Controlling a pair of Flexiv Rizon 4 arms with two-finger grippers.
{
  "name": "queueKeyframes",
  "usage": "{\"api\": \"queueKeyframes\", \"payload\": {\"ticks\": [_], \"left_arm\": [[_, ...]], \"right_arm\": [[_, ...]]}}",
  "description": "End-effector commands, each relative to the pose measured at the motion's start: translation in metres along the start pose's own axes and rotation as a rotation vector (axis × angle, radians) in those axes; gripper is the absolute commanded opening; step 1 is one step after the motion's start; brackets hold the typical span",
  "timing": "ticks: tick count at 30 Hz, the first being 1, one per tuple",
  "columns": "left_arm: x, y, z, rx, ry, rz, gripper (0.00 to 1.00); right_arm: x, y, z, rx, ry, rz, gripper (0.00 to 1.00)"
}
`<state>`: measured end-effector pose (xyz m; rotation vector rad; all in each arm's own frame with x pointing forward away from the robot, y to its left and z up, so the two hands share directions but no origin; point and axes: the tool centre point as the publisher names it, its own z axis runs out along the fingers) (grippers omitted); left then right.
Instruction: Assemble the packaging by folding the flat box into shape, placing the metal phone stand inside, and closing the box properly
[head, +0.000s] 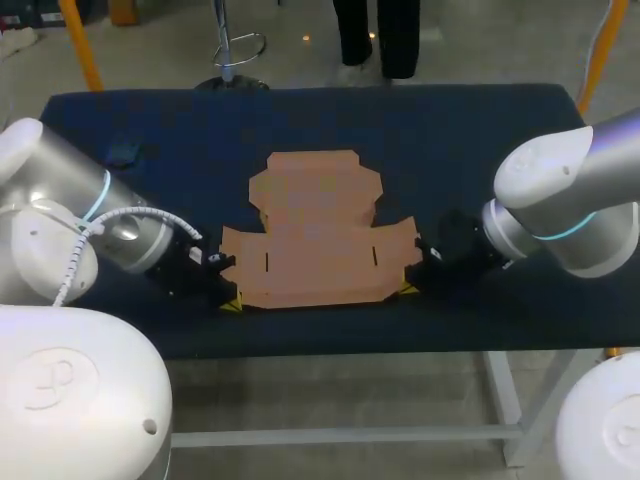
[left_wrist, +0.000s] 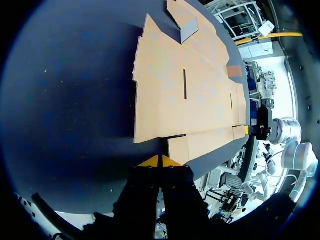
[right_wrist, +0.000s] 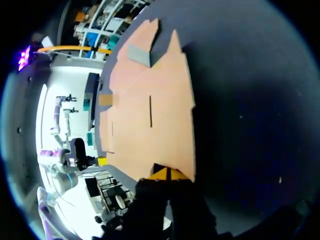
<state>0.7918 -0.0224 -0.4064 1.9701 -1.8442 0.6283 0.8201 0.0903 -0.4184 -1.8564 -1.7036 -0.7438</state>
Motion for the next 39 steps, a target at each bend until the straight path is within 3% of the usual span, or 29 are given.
{"api": "queueKeyframes", "payload": {"ticks": [1,39], "left_arm": [[0.002,-0.002,0.001,-0.006,-0.003,0.001,0.0],[0.036,-0.001,0.0,-0.02,-0.114,0.083,0.0]], "right_arm": [[0.003,-0.001,-0.001,0.001,-0.005,-0.003,0.0],[0.031,0.001,0.007,0.015,-0.082,-0.078,0.0]]}}
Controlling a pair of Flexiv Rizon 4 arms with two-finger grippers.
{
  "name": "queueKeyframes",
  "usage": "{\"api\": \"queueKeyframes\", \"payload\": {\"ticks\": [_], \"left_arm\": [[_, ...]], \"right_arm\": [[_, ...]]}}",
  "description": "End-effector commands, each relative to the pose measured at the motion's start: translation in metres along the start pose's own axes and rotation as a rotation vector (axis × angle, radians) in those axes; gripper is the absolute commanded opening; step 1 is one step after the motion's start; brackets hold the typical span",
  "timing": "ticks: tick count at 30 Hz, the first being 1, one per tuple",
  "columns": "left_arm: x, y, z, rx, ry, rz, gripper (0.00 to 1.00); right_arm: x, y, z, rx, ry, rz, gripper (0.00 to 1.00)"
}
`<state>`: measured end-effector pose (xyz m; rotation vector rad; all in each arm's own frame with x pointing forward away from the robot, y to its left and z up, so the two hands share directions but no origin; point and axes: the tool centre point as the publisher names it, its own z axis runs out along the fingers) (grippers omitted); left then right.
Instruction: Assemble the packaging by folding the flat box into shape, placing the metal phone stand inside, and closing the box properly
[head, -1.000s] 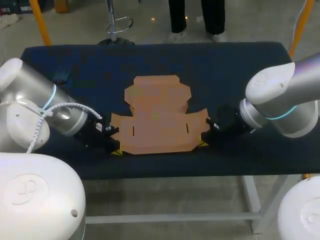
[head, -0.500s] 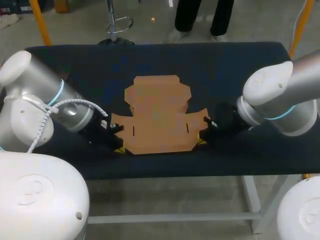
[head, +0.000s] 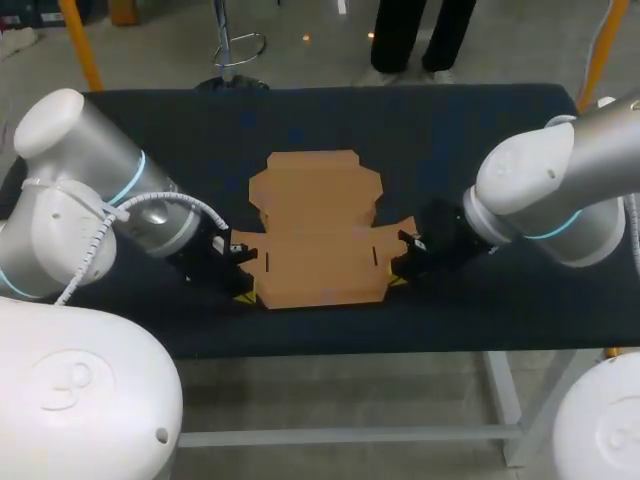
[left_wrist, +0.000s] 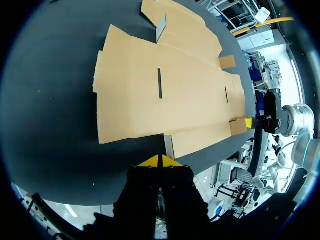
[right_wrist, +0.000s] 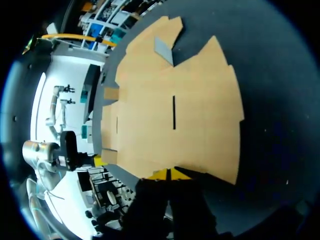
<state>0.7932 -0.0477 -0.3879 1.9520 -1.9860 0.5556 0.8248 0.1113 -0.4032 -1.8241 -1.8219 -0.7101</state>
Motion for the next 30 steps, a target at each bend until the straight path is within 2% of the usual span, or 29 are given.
{"api": "queueKeyframes", "payload": {"ticks": [1,30], "left_arm": [[0.005,-0.001,0.001,-0.006,-0.024,0.004,0.0],[0.023,0.003,0.017,-0.014,-0.064,0.064,0.0]], "right_arm": [[0.006,-0.001,0.003,-0.001,-0.028,0.0,0.0],[0.015,-0.006,0.013,0.011,-0.103,-0.011,0.0]]}}
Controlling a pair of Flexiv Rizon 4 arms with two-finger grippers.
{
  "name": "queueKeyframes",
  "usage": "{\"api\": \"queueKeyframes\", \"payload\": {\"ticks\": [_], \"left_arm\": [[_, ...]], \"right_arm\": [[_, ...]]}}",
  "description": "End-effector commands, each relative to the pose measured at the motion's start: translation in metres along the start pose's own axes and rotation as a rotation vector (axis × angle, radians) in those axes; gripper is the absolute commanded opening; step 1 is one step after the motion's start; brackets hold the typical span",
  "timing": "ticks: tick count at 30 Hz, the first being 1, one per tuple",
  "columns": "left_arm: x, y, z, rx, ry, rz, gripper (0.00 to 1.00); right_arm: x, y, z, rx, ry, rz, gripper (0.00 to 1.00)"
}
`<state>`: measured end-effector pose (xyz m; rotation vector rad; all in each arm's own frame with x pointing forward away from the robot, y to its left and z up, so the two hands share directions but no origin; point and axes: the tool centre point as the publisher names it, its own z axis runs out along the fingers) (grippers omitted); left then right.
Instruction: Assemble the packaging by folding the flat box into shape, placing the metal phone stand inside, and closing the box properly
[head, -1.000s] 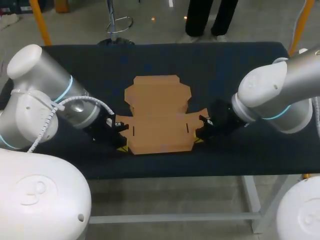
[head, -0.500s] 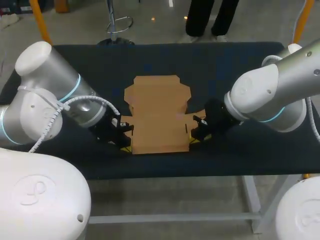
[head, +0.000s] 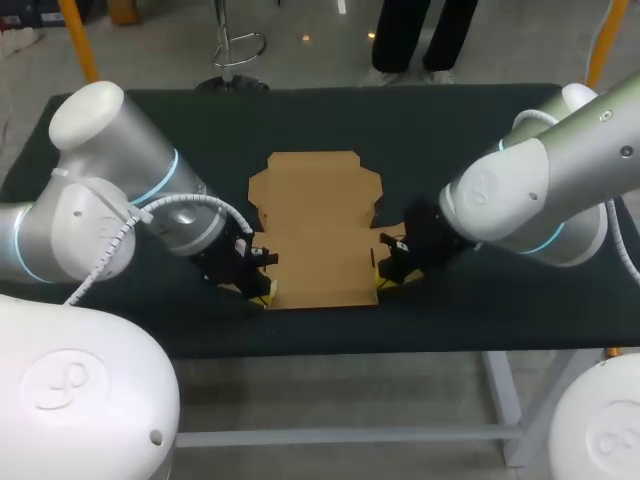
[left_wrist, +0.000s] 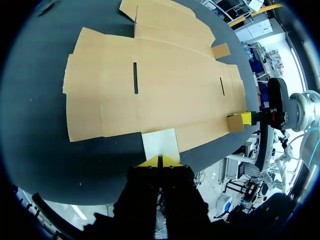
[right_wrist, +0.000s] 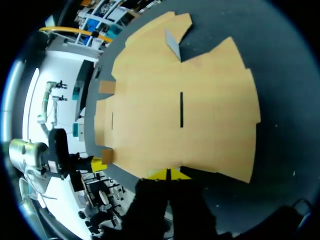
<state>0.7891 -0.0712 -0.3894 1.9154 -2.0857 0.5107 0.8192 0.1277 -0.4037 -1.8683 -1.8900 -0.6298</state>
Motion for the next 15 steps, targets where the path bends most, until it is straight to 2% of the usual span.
{"api": "queueKeyframes", "payload": {"ticks": [1,15], "left_arm": [[0.0032,-0.0019,0.0045,0.004,-0.015,-0.003,0.0],[0.0084,-0.0054,0.014,0.011,-0.021,0.002,0.0]], "right_arm": [[0.0032,-0.0002,0.0028,0.001,-0.015,-0.001,0.0],[0.0056,-0.0006,0.012,0.004,-0.054,-0.017,0.0]]}}
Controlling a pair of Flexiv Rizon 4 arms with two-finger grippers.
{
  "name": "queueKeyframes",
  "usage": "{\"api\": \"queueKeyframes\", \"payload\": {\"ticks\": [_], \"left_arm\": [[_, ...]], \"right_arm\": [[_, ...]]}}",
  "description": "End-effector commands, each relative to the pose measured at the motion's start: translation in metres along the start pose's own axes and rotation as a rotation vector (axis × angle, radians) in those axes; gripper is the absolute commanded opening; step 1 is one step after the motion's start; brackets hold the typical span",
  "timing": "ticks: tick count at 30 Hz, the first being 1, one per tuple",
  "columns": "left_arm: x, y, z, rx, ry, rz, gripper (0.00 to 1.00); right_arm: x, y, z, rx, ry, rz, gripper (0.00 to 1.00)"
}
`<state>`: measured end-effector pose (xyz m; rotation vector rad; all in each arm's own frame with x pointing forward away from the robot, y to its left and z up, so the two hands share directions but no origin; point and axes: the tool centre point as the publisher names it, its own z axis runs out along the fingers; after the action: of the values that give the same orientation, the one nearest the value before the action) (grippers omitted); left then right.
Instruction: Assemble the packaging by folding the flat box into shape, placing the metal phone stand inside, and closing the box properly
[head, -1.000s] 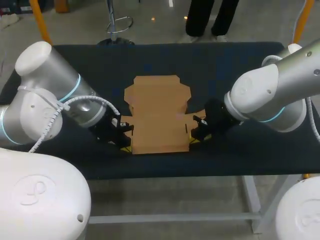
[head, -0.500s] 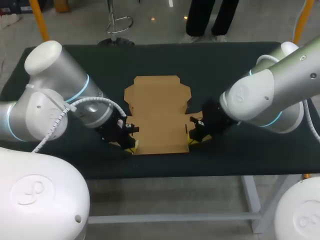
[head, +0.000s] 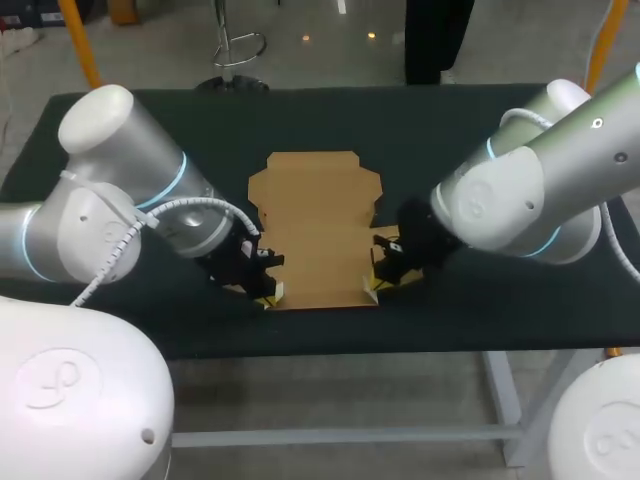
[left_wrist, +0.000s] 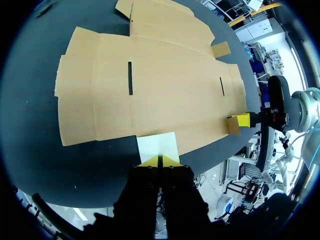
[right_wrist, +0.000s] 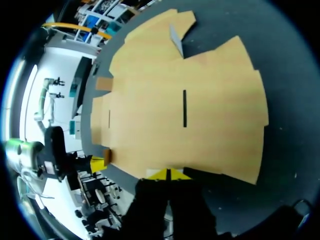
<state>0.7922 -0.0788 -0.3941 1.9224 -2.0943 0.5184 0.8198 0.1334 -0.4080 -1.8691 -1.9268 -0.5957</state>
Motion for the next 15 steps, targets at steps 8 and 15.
{"api": "queueKeyframes", "payload": {"ticks": [8,15], "left_arm": [[0.007,-0.005,0.0118,0.005,-0.019,0.01,0.0],[0.0093,-0.0056,0.0167,0.025,-0.048,0.006,0.0]], "right_arm": [[0.0037,-0.0019,0.0092,-0.013,-0.048,-0.001,0.0],[0.0024,-0.0051,0.0117,-0.015,-0.06,0.001,0.0]]}}
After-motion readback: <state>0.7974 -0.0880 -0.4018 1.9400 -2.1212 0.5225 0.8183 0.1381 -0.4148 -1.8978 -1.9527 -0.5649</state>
